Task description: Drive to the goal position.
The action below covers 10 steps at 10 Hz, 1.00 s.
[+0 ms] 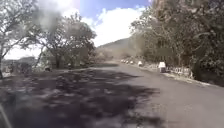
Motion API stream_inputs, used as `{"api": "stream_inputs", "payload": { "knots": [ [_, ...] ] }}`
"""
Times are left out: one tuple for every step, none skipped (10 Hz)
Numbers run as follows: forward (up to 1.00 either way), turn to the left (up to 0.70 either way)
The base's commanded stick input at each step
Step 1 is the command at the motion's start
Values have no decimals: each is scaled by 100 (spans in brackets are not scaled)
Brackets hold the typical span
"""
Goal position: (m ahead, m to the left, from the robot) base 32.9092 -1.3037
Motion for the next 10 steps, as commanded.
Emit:
{"api": "stream_inputs", "payload": {
  "knots": [
    [70, 0],
    [70, 0],
    [70, 0],
    [70, 0],
    [70, 0],
    [70, 0],
    [70, 0],
    [70, 0],
    [70, 0],
    [70, 0]
  ]
}}
